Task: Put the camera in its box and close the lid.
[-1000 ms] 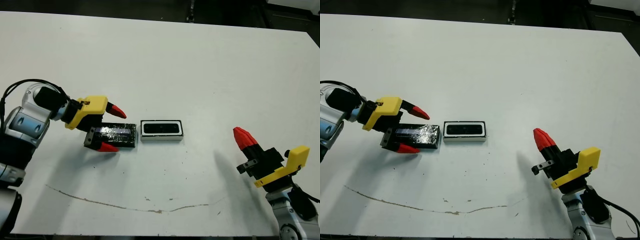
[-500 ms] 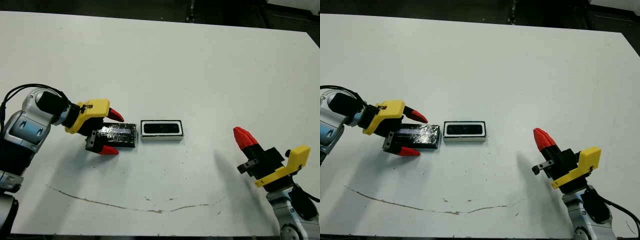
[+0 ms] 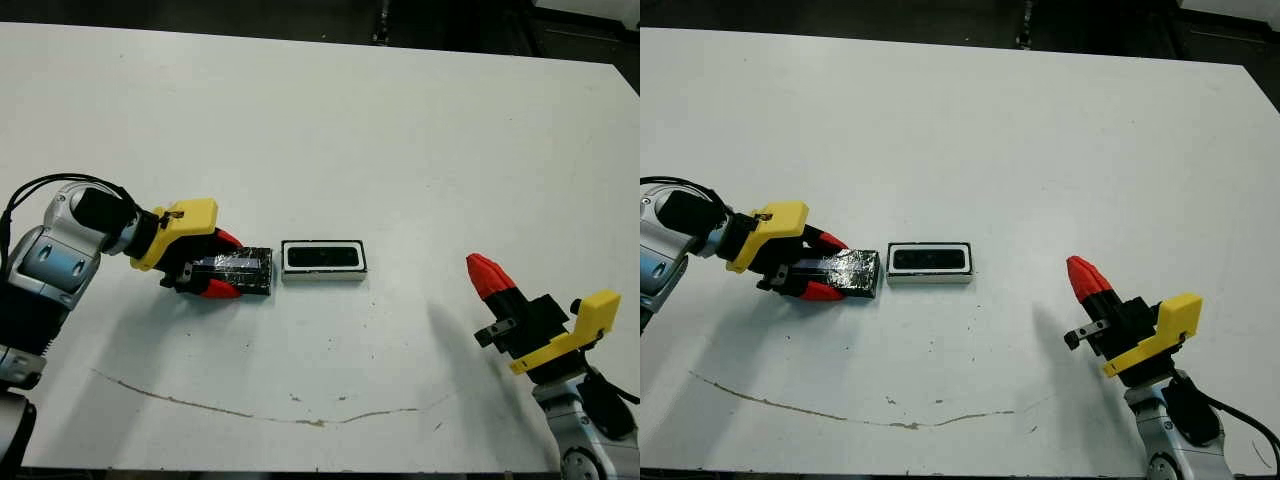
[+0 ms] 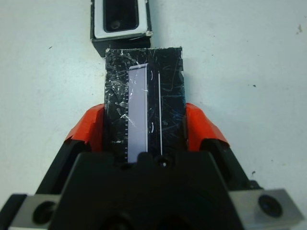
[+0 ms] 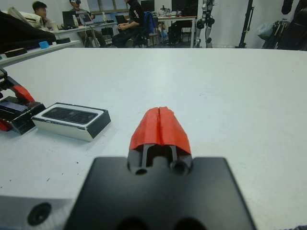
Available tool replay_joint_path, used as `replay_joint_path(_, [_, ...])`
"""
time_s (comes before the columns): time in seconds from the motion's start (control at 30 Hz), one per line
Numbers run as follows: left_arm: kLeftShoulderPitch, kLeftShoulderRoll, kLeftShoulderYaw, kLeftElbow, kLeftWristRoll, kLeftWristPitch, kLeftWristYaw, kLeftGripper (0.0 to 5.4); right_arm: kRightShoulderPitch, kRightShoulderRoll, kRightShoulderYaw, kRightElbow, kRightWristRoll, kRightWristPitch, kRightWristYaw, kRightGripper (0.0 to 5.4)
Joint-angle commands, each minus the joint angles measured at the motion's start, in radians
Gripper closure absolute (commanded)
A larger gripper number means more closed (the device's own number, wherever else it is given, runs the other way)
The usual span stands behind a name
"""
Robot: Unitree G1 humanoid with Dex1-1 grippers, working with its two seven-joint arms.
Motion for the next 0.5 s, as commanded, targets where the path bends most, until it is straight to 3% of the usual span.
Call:
replay_joint_path(0.03, [0.021, -0.006, 0.016, 0.024, -0.017, 0.029, 0.013, 2.24, 0.013, -0.015, -0.001, -0.011, -0.004, 0.021, -0.014, 5.40])
replay_joint_path(0.23, [0.005, -0.037, 0.065, 0.114, -0.096, 0.063, -0.005, 2.24, 0.015, -0.016, 0.002, -0.006, -0.011, 0.009, -0.012, 5.40])
replay_joint_path(0.5, [-0.018, -0.056, 0.096, 0.164, -0.152, 0.082, -0.041, 2.24, 0.018, -0.020, 0.003, -0.015, 0.000, 0.032, -0.014, 5.40])
